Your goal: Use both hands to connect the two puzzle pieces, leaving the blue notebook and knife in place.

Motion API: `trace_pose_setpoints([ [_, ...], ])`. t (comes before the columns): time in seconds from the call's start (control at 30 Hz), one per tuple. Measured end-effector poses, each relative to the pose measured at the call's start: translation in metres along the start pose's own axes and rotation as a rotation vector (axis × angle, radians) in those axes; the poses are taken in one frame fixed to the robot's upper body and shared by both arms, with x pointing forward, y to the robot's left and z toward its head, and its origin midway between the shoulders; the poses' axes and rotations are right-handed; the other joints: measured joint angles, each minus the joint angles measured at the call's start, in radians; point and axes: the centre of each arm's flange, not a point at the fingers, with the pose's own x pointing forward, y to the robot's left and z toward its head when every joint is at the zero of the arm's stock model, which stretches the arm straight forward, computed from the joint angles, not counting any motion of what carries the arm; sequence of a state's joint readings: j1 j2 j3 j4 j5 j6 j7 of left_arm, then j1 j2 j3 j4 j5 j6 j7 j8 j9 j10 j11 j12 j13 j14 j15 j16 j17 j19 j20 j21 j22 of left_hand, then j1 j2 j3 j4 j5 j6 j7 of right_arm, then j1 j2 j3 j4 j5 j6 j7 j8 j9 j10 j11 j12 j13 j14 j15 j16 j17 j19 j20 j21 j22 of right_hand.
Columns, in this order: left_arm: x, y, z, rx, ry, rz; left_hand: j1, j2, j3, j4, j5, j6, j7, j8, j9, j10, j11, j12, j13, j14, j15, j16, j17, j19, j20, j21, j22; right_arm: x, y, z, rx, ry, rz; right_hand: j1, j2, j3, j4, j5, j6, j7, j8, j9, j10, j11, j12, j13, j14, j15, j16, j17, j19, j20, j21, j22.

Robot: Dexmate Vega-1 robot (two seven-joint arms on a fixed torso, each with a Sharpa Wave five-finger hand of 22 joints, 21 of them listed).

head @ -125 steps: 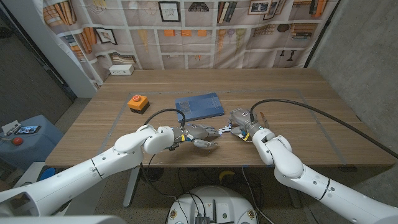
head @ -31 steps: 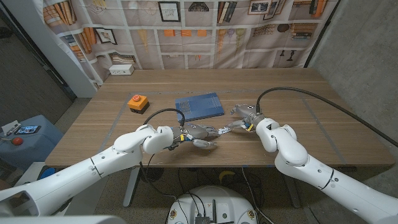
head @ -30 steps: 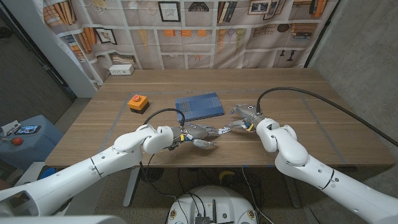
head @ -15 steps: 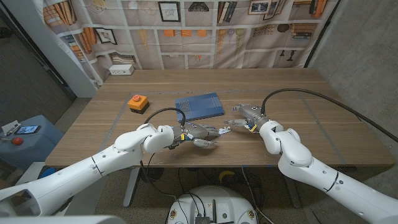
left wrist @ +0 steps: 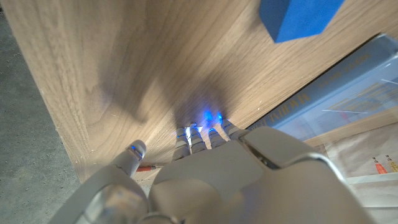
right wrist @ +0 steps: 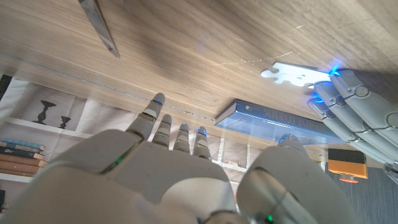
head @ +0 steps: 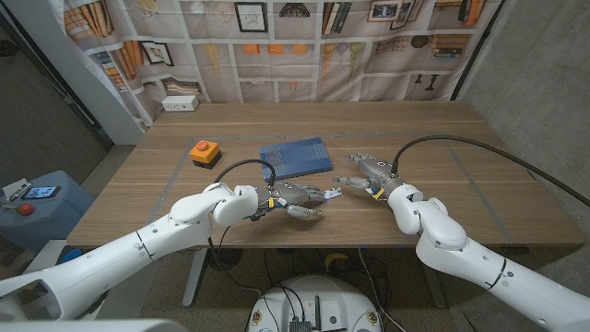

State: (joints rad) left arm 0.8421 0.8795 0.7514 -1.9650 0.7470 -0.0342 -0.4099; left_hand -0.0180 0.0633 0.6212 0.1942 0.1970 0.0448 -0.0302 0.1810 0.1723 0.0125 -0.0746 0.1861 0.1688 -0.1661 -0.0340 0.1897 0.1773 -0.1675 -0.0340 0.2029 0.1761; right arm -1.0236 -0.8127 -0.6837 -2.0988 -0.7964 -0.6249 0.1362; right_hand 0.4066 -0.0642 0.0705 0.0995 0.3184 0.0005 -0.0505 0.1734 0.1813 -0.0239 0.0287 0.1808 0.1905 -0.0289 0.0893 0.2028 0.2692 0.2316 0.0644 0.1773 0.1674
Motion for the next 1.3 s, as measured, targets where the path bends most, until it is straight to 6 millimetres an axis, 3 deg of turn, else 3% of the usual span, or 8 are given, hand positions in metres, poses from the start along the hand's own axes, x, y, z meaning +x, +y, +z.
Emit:
trace_pose_setpoints([
  [0.13, 0.000, 0.000, -0.001, 0.000, 0.001, -0.001, 0.000, 0.000, 0.000, 0.000, 0.000, 0.000, 0.000, 0.000, 0.000, 0.000, 0.000, 0.000, 0.000, 0.000, 0.000, 0.000, 0.000, 0.000, 0.000, 0.000, 0.000, -0.001, 0.003, -0.001, 0.022, -0.010, -0.037, -0.009, -0.008, -0.008, 0.000, 0.000, -0.030, 0.013, 0.000, 0.000, -0.005, 0.005, 0.000, 0.000, -0.005, -0.005, -0.003, -0.004, -0.006, 0.005, 0.000, 0.000],
  [0.4, 0.000, 0.000, -0.002, 0.002, 0.001, -0.001, 0.000, 0.000, 0.000, 0.000, 0.000, 0.000, 0.000, 0.000, 0.000, 0.000, 0.000, 0.000, 0.002, 0.000, 0.000, 0.000, 0.000, 0.000, 0.000, 0.000, 0.000, -0.002, 0.013, -0.004, 0.032, -0.007, -0.074, -0.020, -0.004, -0.017, -0.003, 0.004, -0.062, 0.013, 0.000, 0.000, -0.035, 0.008, -0.004, -0.003, -0.023, 0.002, -0.007, -0.009, -0.013, -0.002, 0.000, -0.005],
  [0.93, 0.001, 0.001, -0.004, 0.002, 0.000, 0.000, 0.000, 0.000, 0.000, 0.000, 0.000, 0.004, 0.004, 0.000, 0.000, 0.000, 0.000, -0.002, 0.002, 0.000, 0.000, 0.000, 0.000, 0.000, 0.000, 0.000, 0.000, -0.001, 0.033, -0.007, 0.025, 0.004, -0.100, -0.013, -0.011, -0.026, -0.013, 0.004, -0.076, 0.016, 0.000, 0.000, -0.064, 0.014, -0.004, -0.005, -0.039, 0.018, -0.011, -0.019, -0.032, 0.007, 0.000, -0.005],
  [1.3, 0.003, 0.002, -0.004, 0.000, -0.001, 0.002, 0.000, 0.000, 0.003, 0.003, 0.000, 0.004, 0.004, 0.000, 0.001, 0.004, 0.004, -0.002, 0.002, 0.000, 0.000, 0.000, 0.000, 0.000, 0.000, 0.000, 0.000, 0.001, 0.036, -0.005, -0.006, -0.005, -0.157, 0.002, -0.025, -0.030, -0.017, 0.011, -0.089, 0.015, 0.000, 0.000, -0.078, 0.021, -0.004, -0.005, -0.055, 0.023, -0.014, -0.026, -0.045, 0.020, 0.000, -0.004],
])
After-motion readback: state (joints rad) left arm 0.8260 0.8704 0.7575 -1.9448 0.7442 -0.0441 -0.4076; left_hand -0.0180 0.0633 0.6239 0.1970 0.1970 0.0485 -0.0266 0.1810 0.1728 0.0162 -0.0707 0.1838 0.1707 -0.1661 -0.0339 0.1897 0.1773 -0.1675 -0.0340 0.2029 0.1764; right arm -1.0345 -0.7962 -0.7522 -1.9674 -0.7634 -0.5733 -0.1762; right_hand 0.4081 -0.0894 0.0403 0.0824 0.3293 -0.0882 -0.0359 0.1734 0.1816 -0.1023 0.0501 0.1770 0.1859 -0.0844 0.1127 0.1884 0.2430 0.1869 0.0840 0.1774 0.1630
